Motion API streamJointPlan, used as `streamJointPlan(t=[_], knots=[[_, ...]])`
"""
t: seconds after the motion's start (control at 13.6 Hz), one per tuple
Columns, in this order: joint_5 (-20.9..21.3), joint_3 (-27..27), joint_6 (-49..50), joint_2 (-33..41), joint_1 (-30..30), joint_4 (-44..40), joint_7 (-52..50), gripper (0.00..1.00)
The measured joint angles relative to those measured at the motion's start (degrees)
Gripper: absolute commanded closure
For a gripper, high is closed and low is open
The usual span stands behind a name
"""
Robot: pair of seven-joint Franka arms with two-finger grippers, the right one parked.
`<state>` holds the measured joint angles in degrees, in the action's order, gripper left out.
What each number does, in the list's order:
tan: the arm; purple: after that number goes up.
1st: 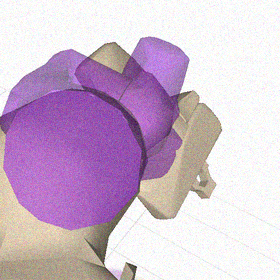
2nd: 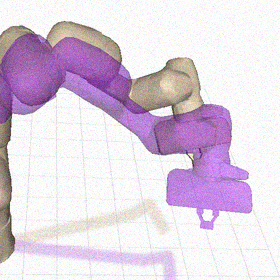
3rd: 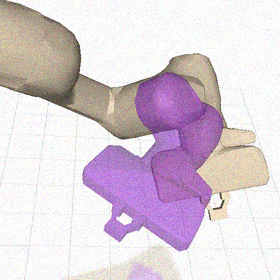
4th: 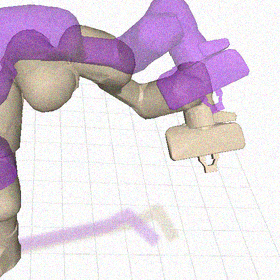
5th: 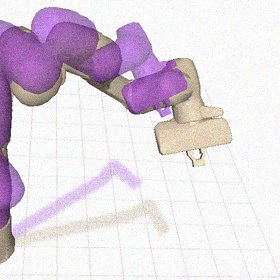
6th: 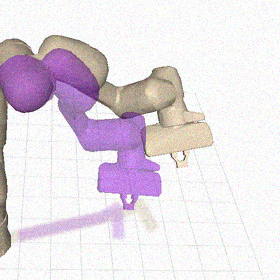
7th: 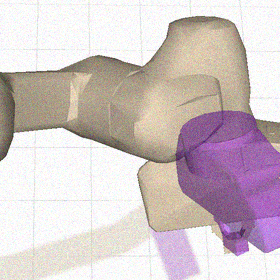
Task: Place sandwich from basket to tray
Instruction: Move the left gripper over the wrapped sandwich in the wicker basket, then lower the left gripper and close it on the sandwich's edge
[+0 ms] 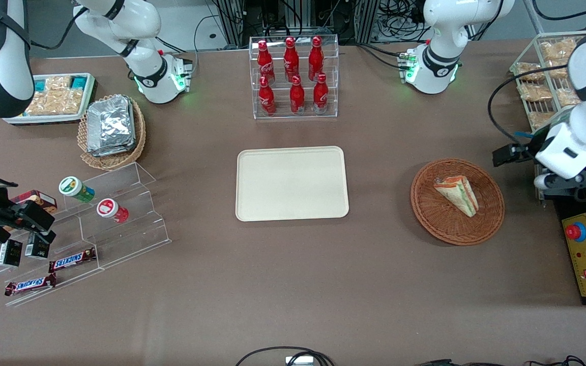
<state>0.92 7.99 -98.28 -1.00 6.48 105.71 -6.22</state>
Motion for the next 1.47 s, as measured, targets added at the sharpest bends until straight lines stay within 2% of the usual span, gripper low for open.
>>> streamJointPlan(t=[0.51,1.47], knots=[[0.3,1.3,-23.1,0.4,-0.1,17.7,-14.8,0.0],[0.4,1.2,-37.2,-3.8,0.0,27.8,-25.0,0.0]])
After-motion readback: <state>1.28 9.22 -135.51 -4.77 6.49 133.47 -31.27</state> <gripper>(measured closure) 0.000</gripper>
